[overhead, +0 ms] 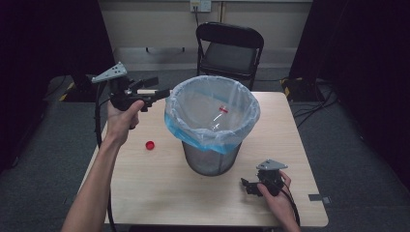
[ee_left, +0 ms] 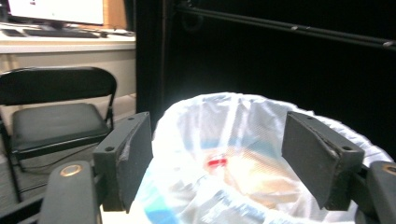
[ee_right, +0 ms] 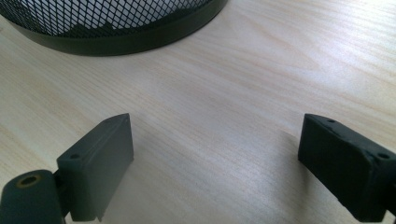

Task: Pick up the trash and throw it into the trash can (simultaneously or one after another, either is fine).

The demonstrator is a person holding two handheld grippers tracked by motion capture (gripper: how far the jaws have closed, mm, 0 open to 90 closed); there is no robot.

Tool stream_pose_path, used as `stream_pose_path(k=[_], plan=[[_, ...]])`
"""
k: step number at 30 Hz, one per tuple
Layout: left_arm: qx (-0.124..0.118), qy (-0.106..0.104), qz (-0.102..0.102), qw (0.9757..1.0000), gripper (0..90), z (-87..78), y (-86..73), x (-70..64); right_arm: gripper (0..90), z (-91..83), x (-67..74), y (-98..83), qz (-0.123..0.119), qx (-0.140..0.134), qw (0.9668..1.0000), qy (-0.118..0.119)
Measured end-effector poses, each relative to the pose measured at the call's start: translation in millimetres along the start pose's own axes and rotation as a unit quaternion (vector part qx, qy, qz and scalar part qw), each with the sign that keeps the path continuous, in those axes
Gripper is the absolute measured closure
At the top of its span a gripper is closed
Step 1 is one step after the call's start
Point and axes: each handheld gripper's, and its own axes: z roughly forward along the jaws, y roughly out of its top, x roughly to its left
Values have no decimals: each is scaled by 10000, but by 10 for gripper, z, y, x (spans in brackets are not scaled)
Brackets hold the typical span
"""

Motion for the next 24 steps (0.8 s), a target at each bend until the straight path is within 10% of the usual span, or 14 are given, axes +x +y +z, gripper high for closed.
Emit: stream_pose_path(k=[24], plan=[[229,689,-168,9972,246,-313,-353,230,95,0,0,0,-1,0,10000,1]])
